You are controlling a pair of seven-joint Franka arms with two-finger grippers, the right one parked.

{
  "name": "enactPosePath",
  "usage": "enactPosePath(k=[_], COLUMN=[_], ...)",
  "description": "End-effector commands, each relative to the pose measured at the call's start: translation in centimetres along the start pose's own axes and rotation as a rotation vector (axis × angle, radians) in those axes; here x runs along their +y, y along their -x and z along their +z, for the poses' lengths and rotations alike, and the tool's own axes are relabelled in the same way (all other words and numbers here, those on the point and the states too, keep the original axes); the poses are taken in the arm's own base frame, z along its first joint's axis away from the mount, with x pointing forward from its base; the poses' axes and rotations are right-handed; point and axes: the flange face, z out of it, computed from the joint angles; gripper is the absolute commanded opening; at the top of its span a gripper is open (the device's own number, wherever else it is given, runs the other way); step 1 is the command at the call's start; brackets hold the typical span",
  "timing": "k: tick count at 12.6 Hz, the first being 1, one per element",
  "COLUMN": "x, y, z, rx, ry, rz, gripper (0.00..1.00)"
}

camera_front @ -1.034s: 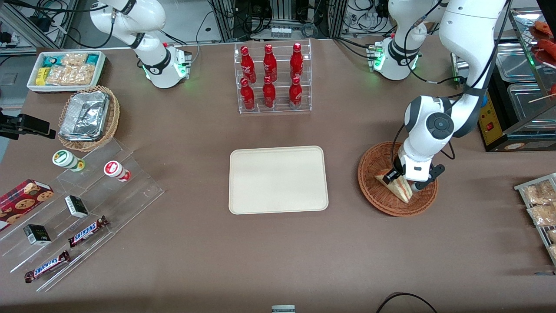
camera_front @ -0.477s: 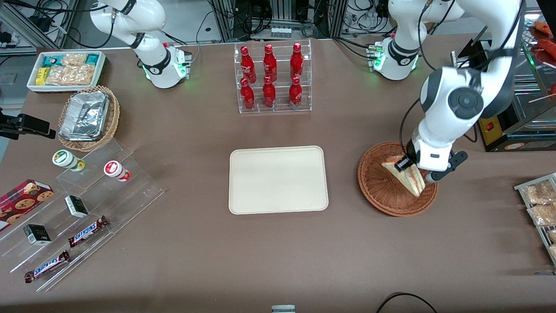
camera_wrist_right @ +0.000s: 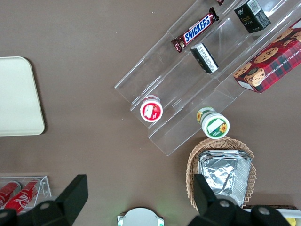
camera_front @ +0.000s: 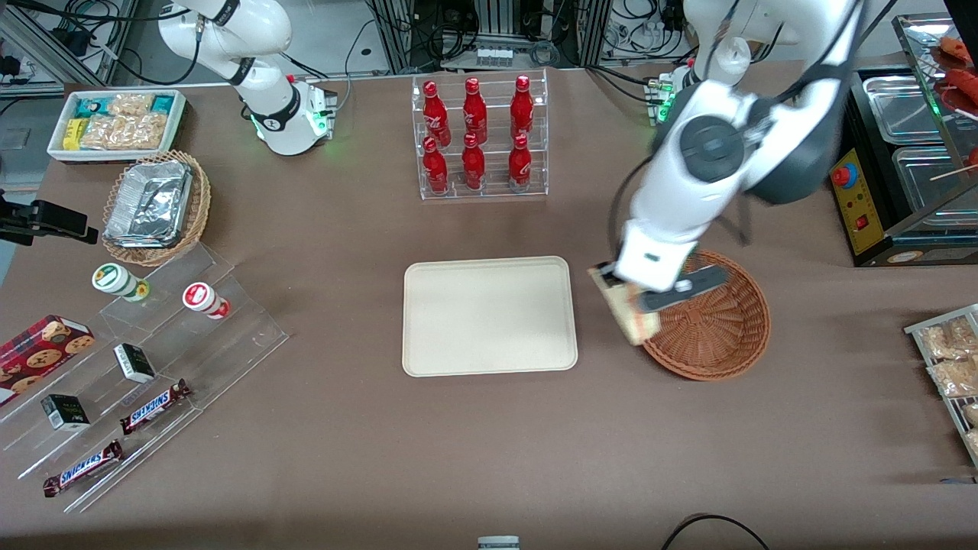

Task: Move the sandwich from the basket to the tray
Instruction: 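Carry the sandwich over the cream tray and lower it onto it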

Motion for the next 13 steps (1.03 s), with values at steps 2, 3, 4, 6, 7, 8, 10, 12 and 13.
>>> enactPosePath(k=[2,3,4,6,7,8,10,12,13], x=[10.8,13.1,14.2,15.4,15.6,16.0,16.9,16.6,16.7], y=[3.7,5.6,6.5,8.3,9.0,9.9,11.7,11.9,12.5], z=[6.3,8.2,10.2,14.3,16.1,18.0,20.3,22.3,23.4], rx=[-0.017,0.005,0.019,0.040,0.039,0.029,0.047,0.057,0.052], ry=[0.075,0.108,0.114,0.051,0.023,0.007,-0.018,-0.058,-0.073], rz=[0.138,0.175,0.199,0.274,0.327,0.384,0.407,0.424,0.436], gripper=[0.00,0.00,0.00,0.00,0.00,0.00,0.00,0.00,0.00])
